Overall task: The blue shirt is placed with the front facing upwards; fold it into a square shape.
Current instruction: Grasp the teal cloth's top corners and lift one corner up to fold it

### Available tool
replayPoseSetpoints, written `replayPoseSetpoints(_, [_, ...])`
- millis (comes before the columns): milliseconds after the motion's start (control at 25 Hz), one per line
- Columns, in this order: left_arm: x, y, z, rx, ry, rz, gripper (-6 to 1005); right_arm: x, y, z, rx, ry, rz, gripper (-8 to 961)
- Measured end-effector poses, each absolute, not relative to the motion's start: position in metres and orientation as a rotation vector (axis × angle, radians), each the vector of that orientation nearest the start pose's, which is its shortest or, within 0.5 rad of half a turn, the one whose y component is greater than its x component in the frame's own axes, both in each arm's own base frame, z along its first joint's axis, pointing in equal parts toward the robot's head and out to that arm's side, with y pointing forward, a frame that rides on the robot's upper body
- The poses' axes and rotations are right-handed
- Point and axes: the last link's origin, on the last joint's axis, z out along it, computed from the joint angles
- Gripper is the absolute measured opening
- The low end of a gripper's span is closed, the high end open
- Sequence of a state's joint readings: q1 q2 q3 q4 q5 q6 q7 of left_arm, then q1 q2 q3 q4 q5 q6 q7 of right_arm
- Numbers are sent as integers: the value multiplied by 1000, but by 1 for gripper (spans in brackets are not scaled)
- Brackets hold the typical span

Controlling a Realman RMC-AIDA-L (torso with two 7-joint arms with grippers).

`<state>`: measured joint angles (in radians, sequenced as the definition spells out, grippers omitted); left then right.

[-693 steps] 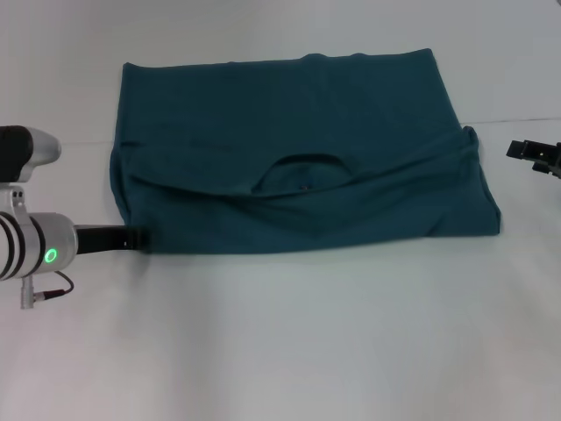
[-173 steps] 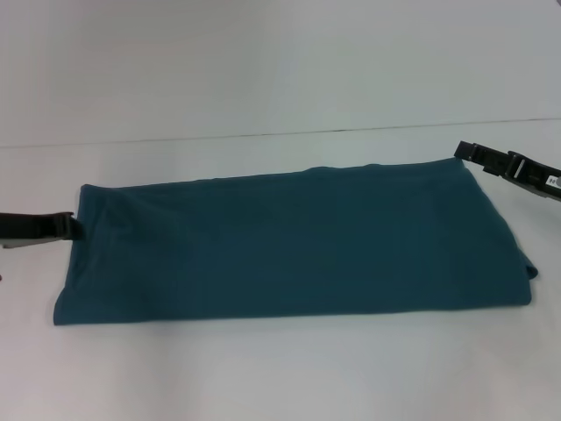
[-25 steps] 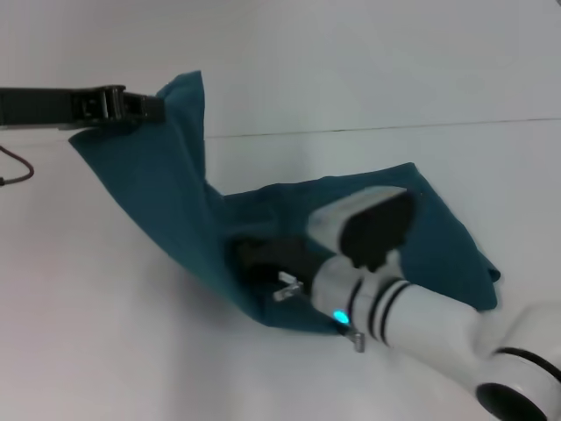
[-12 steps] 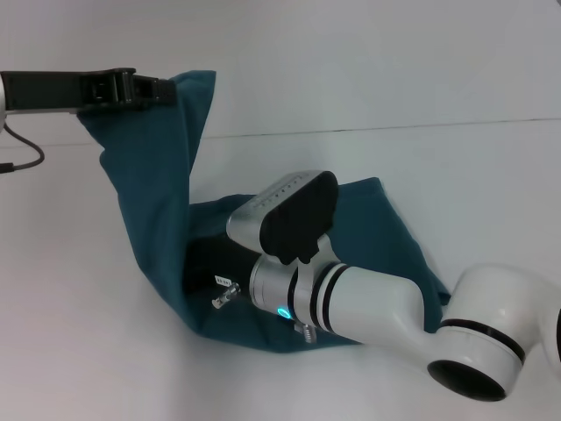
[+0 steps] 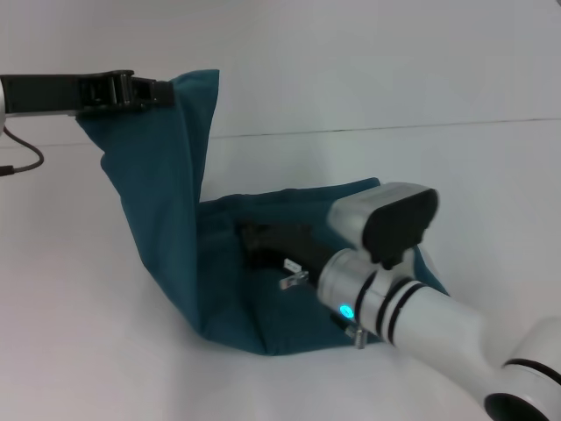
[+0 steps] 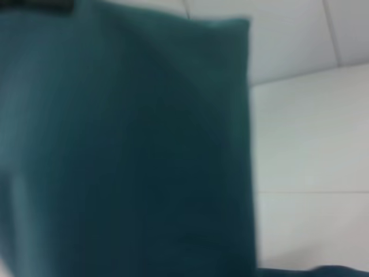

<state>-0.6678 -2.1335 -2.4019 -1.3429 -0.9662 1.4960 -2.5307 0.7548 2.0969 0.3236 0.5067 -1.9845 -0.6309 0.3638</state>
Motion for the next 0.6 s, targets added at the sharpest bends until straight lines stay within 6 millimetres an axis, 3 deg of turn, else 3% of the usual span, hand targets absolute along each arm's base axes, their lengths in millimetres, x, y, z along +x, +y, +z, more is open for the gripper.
replayPoseSetpoints(240, [-144, 398, 91, -2364, -1204, -664, 55, 153, 355, -175, -2358, 818, 671, 0])
replayPoseSetpoints(600, [-142, 397, 92, -2370, -1195, -686, 54, 116, 356, -188, -2477, 772, 650, -1])
